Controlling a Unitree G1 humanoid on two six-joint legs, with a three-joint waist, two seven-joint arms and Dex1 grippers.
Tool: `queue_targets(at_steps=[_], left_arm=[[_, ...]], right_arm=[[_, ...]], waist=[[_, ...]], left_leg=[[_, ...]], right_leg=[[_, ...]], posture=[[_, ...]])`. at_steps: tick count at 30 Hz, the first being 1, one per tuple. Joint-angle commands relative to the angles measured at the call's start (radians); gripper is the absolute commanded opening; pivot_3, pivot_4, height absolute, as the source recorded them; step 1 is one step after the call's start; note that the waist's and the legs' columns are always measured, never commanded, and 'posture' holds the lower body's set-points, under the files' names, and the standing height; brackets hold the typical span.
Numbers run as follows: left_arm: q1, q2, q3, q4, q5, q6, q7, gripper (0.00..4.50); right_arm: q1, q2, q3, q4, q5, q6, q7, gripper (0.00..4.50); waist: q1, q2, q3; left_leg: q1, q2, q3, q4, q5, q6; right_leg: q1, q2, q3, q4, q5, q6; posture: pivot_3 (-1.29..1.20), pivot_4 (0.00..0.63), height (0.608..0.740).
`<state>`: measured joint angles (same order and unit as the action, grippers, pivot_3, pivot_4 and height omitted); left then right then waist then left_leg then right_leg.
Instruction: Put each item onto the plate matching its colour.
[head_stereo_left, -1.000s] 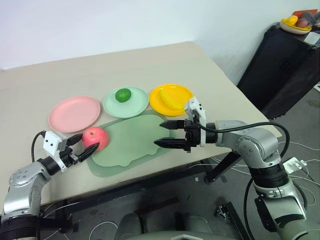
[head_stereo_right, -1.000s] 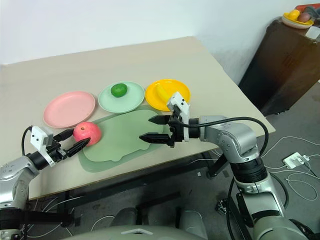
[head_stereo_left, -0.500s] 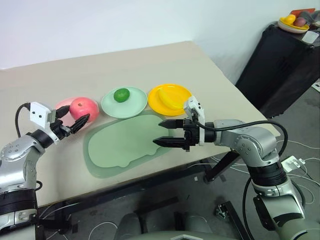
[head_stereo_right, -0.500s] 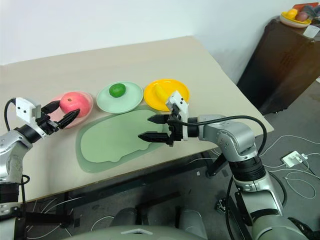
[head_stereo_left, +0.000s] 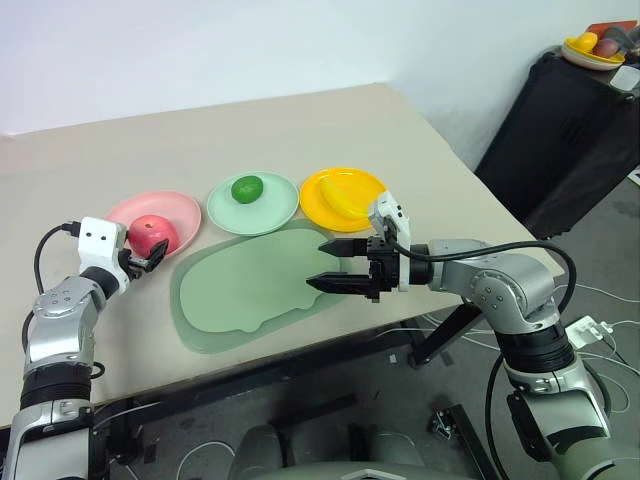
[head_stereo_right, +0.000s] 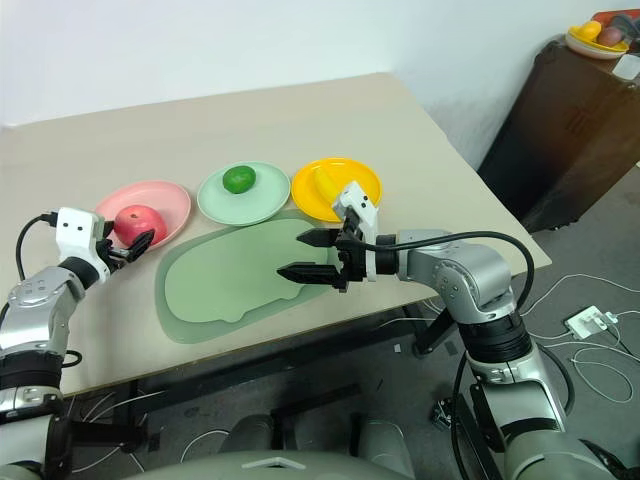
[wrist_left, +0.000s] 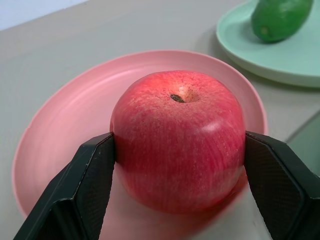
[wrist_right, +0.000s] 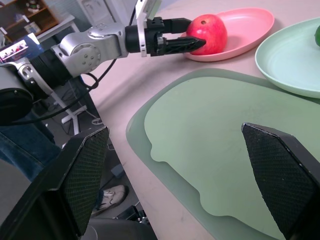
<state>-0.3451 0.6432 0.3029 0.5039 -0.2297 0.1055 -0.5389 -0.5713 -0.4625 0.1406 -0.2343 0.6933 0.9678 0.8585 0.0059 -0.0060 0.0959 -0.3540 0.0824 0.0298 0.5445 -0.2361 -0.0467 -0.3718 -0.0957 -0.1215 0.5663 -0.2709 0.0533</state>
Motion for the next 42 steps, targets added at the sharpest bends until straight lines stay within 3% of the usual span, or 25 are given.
queue_targets(at_steps=[1,3,6,14,22,28,35,42], left_arm=[[-0.037,0.016,0.026,0.016,-0.002,-0.001,0.029,3.56],[-0.05,0.021,0.033,0.032,0.001,-0.004,0.048,3.56],[-0.058,0.029,0.036,0.043,0.005,-0.008,0.069,4.48],[-0.038,0.037,0.048,-0.019,-0.008,0.001,0.066,4.48],[0.086,0.063,0.114,-0.254,-0.11,0.009,-0.059,4.48],[0.204,0.12,0.191,-0.397,-0.263,0.036,-0.272,4.48],[0.335,0.19,0.23,-0.382,-0.301,-0.008,-0.494,4.48],[0.395,0.2,0.215,-0.332,-0.291,-0.095,-0.642,4.48]], right_arm=[[-0.013,0.0,-0.027,-0.027,0.022,-0.001,-0.001,4.5],[-0.014,0.0,-0.026,-0.026,0.022,-0.001,-0.002,4.5],[-0.015,0.0,-0.025,-0.024,0.02,-0.002,-0.002,4.5],[-0.02,-0.002,-0.024,-0.012,0.015,-0.01,0.003,4.5],[-0.006,-0.045,-0.048,-0.016,0.022,-0.012,0.032,4.5],[-0.003,-0.139,-0.09,0.026,0.008,-0.051,0.112,4.5],[0.008,-0.271,-0.1,0.126,-0.061,-0.144,0.221,4.5],[0.036,-0.298,-0.123,0.138,-0.102,-0.233,0.237,4.5]], waist=[[0.001,0.0,0.0],[0.002,0.0,0.0],[0.004,-0.001,0.0],[0.006,-0.001,0.0],[0.005,-0.001,0.0],[0.007,0.0,0.001],[0.006,0.002,0.003],[0.006,0.003,0.004]], left_leg=[[0.0,0.0,0.0,0.0,0.0,0.0],[0.0,0.0,0.0,0.0,0.0,0.0],[0.0,0.0,0.0,0.0,0.0,0.0],[0.0,0.0,0.0,0.0,0.0,0.0],[0.0,0.0,0.0,0.0,0.0,0.0],[0.0,0.0,0.0,0.0,-0.001,-0.001],[0.0,0.0,0.001,0.0,-0.002,-0.003],[0.0,0.0,0.001,0.0,-0.002,-0.003]], right_leg=[[0.0,0.0,0.0,0.0,0.0,0.0],[0.0,0.0,0.0,0.0,0.0,0.0],[0.0,0.0,0.0,0.001,0.001,0.0],[0.0,0.0,0.0,0.001,0.001,0.0],[0.0,0.0,0.0,0.001,0.001,0.0],[0.0,0.0,0.0,0.001,-0.001,-0.002],[-0.001,-0.001,0.0,-0.002,-0.003,0.0],[-0.002,-0.001,0.0,-0.004,-0.003,0.0]], posture=[[0.0,0.15,0.74],[0.0,0.15,0.74],[0.0,0.15,0.74],[0.0,0.15,0.74],[0.0,0.15,0.74],[0.0,0.15,0.74],[0.0,0.15,0.74],[0.0,0.15,0.74]])
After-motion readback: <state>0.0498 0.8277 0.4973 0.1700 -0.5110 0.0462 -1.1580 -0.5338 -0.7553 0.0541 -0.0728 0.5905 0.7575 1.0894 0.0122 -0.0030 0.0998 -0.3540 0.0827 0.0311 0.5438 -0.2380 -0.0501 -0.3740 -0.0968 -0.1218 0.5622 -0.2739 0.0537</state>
